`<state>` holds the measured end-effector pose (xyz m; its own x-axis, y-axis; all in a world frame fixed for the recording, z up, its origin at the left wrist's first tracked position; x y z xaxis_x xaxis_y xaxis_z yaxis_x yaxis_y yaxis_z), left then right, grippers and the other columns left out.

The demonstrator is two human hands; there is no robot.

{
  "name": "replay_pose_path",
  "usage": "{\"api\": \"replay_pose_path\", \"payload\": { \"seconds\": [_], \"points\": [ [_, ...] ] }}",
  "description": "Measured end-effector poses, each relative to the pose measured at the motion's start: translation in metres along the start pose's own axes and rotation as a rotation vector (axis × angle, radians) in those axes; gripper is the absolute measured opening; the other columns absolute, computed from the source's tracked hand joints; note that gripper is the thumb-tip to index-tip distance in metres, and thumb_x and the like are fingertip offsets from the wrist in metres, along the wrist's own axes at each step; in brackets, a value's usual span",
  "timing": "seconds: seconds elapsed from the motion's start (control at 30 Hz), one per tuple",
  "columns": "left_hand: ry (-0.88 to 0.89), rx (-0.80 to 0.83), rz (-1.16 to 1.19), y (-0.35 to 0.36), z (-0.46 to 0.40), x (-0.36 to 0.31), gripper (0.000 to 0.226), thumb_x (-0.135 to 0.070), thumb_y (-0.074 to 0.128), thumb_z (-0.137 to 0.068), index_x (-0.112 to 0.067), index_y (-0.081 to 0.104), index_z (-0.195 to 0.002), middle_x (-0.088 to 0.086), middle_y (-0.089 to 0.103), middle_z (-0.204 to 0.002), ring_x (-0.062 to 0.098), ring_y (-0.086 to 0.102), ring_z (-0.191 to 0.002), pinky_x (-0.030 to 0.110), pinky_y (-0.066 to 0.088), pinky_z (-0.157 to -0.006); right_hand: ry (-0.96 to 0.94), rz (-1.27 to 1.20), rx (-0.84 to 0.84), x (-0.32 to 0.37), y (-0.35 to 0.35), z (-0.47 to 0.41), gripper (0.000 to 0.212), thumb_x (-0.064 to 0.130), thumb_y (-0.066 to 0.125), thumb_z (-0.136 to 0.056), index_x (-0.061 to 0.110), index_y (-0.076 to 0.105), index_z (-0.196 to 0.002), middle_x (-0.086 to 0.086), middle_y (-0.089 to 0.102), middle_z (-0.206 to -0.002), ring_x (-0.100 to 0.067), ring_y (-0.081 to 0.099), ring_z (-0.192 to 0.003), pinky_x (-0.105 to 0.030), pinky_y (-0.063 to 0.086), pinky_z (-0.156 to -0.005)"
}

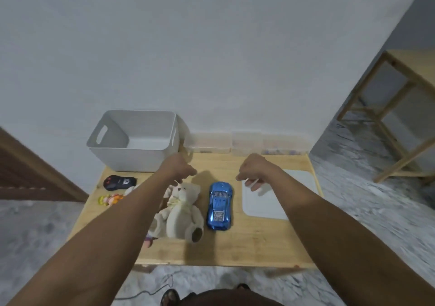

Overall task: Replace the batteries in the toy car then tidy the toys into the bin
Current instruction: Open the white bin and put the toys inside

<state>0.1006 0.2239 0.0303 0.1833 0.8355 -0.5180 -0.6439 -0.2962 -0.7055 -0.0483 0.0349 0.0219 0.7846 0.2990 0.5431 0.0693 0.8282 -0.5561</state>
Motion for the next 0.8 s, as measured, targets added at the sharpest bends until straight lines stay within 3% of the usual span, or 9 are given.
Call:
{"api": "replay_pose_path", "payload": {
  "seconds": [0.1, 0.2, 0.27, 0.4, 0.5, 0.6, 0.8],
  "points": [
    [-0.006, -0.088, -0.142, -0.030, 0.000, 0.041, 0.028, -0.028, 0.075, -0.079, -0.001, 0.069, -0.083, 0.007, 0.060, -0.069, 0.023, 0.058, -0.065, 0.027, 0.044, -0.057, -0.066, 0.042, 0.061, 0.041, 0.042, 0.007, 0.027, 0.013, 0.074, -0.081, -0.009, 0.067, -0.096, -0.025, 0.071, -0.093, -0.034, 0.073, -0.080, -0.045, 0.061, -0.070],
    [-0.035, -0.147, -0.223, -0.045, 0.002, 0.083, 0.032, -0.026, 0.075, -0.075, -0.003, 0.067, -0.097, 0.012, 0.067, -0.095, 0.027, 0.064, -0.088, 0.029, 0.049, -0.068, -0.104, 0.086, 0.087, 0.068, 0.084, 0.009, 0.030, 0.022, 0.074, -0.082, -0.004, 0.066, -0.096, -0.022, 0.072, -0.089, -0.032, 0.074, -0.076, -0.050, 0.060, -0.072],
    [-0.058, -0.140, -0.242, -0.046, 0.003, 0.110, 0.050, -0.025, 0.074, -0.075, -0.004, 0.059, -0.119, 0.014, 0.063, -0.116, 0.029, 0.062, -0.104, 0.034, 0.054, -0.082, -0.120, 0.169, 0.077, 0.082, 0.113, 0.012, 0.038, 0.028, 0.073, -0.083, -0.002, 0.063, -0.103, -0.019, 0.071, -0.094, -0.032, 0.073, -0.076, -0.046, 0.061, -0.070],
    [-0.028, -0.025, -0.208, -0.034, 0.005, 0.144, 0.076, -0.030, 0.067, -0.084, -0.012, 0.032, -0.149, 0.011, 0.043, -0.148, 0.027, 0.043, -0.134, 0.034, 0.039, -0.107, -0.171, 0.490, -0.028, 0.100, 0.155, 0.013, 0.048, 0.044, 0.069, -0.079, 0.011, 0.057, -0.112, -0.009, 0.064, -0.114, -0.028, 0.062, -0.100, -0.032, 0.047, -0.070],
    [0.039, 0.035, -0.201, -0.017, 0.009, 0.157, 0.076, -0.033, 0.062, -0.085, -0.023, 0.027, -0.152, 0.013, 0.043, -0.145, 0.031, 0.048, -0.127, 0.037, 0.043, -0.103, -0.130, 0.529, -0.077, 0.101, 0.175, 0.006, 0.051, 0.046, 0.067, -0.079, 0.014, 0.054, -0.117, -0.007, 0.062, -0.117, -0.028, 0.060, -0.107, -0.032, 0.044, -0.073],
    [0.098, -0.015, -0.210, -0.007, 0.014, 0.163, 0.070, -0.027, 0.053, -0.087, -0.031, 0.025, -0.151, 0.015, 0.044, -0.133, 0.034, 0.054, -0.113, 0.038, 0.048, -0.094, -0.069, 0.567, -0.176, 0.097, 0.185, 0.000, 0.047, 0.039, 0.065, -0.080, 0.017, 0.050, -0.120, -0.006, 0.061, -0.117, -0.028, 0.059, -0.107, -0.034, 0.044, -0.076],
    [0.155, -0.054, -0.196, -0.007, 0.014, 0.164, 0.075, -0.038, 0.075, -0.072, -0.034, 0.041, -0.138, 0.007, 0.037, -0.131, 0.031, 0.054, -0.114, 0.035, 0.050, -0.096, -0.024, 0.513, -0.264, 0.084, 0.193, -0.001, 0.051, 0.032, 0.064, -0.078, 0.021, 0.040, -0.121, -0.006, 0.061, -0.106, -0.029, 0.060, -0.099, -0.035, 0.045, -0.069]
  ]
}}
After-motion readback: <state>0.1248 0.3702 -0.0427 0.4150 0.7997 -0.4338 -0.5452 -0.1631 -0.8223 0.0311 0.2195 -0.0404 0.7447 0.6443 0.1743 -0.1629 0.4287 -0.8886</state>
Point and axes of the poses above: each hand's wrist, its own z-axis away from the middle knuckle, its own y-axis out of the palm, x = y × z, the point moved 6 cm from there along -z, towards the middle knuckle
